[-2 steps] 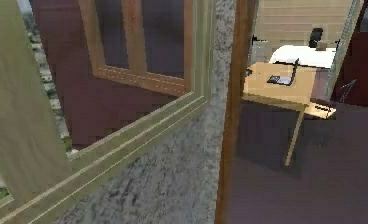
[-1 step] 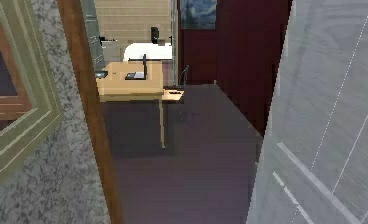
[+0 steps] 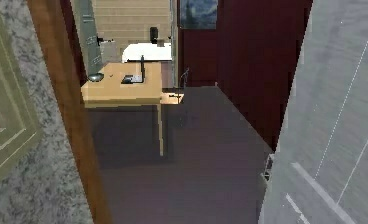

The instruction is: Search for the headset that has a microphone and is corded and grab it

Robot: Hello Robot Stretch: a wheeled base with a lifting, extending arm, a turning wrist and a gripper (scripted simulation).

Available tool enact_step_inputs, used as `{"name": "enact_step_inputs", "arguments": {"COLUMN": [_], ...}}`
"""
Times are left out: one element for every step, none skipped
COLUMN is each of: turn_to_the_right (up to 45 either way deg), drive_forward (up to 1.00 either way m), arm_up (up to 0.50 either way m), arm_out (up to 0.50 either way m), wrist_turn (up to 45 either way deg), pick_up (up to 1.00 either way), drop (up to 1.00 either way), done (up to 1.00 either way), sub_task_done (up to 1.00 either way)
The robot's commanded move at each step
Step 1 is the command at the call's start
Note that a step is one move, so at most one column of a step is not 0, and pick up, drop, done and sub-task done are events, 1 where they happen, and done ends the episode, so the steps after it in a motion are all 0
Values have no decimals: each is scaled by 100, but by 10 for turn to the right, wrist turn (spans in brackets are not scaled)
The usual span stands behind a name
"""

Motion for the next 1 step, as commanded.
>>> {"name": "enact_step_inputs", "arguments": {"turn_to_the_right": [-60], "drive_forward": [0], "arm_up": [0], "arm_out": [0], "wrist_turn": [0], "pick_up": [0], "drop": [0], "done": [0], "sub_task_done": [0]}}
